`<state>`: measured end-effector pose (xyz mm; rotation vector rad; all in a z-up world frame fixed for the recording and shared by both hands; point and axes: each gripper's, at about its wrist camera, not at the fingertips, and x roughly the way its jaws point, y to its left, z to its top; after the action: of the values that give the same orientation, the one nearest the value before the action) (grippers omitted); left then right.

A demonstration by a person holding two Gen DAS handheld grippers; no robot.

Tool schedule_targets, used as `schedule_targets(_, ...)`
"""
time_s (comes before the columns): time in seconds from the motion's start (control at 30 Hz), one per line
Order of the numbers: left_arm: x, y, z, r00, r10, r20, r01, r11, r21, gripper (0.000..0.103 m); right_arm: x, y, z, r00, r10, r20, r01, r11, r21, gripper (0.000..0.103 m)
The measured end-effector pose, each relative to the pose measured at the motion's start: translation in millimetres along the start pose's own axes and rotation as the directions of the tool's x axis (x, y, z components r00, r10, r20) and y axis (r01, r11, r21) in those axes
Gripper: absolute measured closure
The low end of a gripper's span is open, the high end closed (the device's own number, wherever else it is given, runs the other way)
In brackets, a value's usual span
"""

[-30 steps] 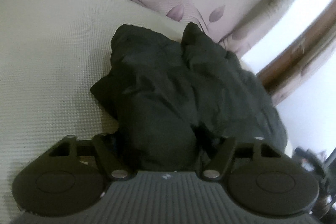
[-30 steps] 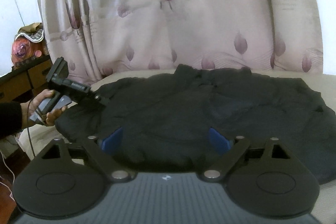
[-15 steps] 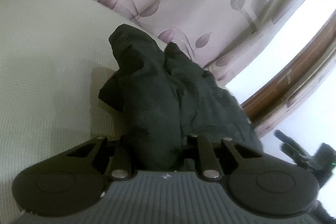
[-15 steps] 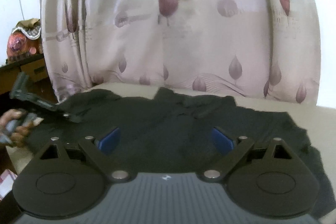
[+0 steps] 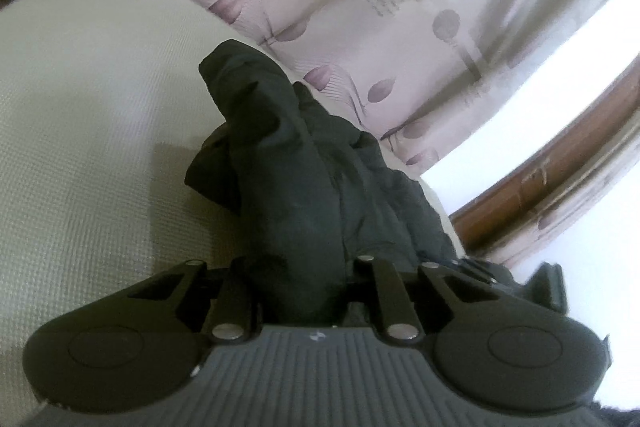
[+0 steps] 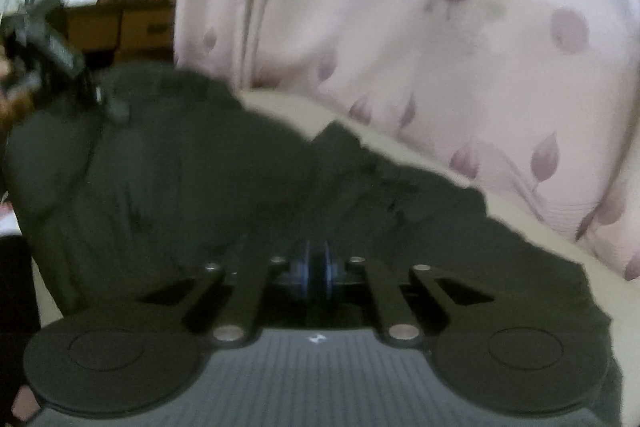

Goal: Fold large clothes

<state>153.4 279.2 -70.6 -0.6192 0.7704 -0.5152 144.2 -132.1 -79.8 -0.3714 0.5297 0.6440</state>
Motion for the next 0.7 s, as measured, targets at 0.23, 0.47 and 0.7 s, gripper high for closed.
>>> schedule_targets(0.23, 7.0, 4.3, -4.4, 0.998, 0.044, -0.042, -0.042, 0.998, 0.052, 0.080, 15.5, -6.1, -13.8, 0.999, 0.031, -0.011, -0.030, 0.995, 0.094, 0.097)
schedule_targets(0.47, 21.4, 27.3, -7.2, 0.993, 0.034, -0.115, -0.023, 0.996, 0.088, 0.030, 14.4, -12.0, -14.7, 0.999, 0.053, -0.011, -0.051, 0.992, 0.116, 0.097)
schedule_targets(0.7, 50.4, 31.0, -3.6, 0.981, -0.040, -0.188, 0.059, 0.994, 0.093, 0.073, 18.1, -18.7, -12.4, 0.995, 0.094, -0.043, -0.086, 0.984, 0.154, 0.097)
